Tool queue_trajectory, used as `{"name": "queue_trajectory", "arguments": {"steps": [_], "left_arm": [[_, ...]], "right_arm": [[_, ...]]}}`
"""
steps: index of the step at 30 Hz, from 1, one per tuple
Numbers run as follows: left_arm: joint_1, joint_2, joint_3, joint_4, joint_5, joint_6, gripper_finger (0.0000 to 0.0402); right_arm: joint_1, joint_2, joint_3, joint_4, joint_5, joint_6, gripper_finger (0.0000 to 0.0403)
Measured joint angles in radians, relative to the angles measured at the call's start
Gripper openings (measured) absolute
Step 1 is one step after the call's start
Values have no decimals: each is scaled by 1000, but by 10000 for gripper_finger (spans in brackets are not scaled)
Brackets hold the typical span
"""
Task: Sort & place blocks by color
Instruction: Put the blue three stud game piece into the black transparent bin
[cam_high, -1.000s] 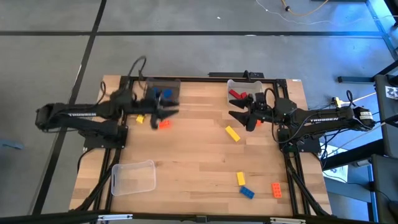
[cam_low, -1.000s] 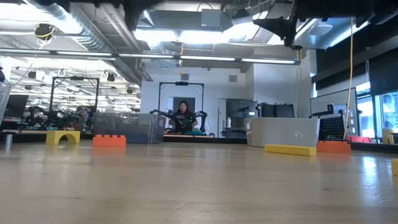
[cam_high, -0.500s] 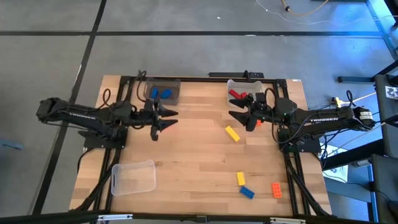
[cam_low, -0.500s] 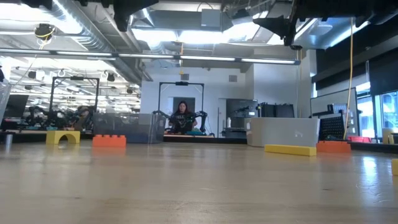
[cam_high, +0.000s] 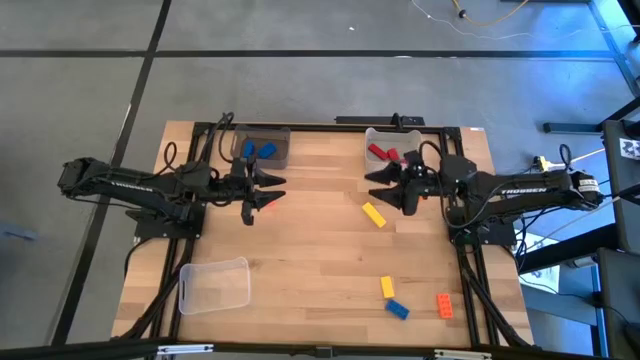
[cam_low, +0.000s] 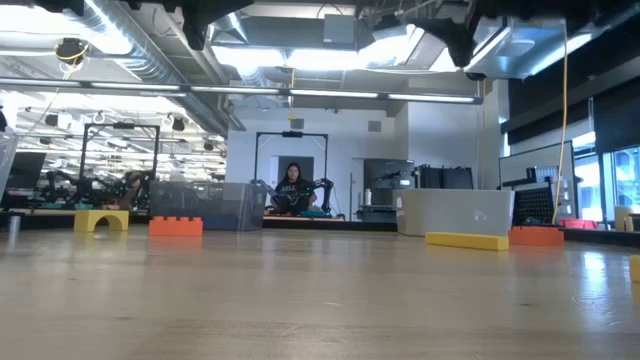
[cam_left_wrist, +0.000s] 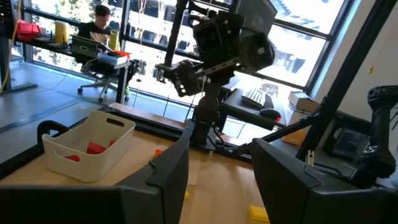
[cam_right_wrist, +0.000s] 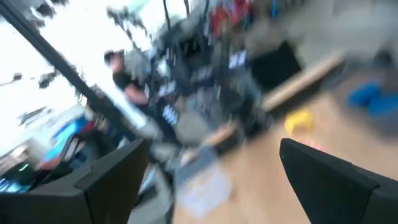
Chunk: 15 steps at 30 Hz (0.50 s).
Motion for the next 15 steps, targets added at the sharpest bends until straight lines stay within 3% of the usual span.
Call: {"name": "queue_trajectory", "arguments": {"steps": [5, 8, 15], "left_arm": [[0, 0, 0, -1, 0, 0, 165], [0, 0, 0, -7, 0, 0, 165], [0, 0, 0, -9, 0, 0, 165]], "right_arm": [[84, 56, 257, -597, -93, 41, 367], [178, 135, 388, -866, -136, 101, 367], [474, 337, 489, -1128, -174, 349, 367]]}}
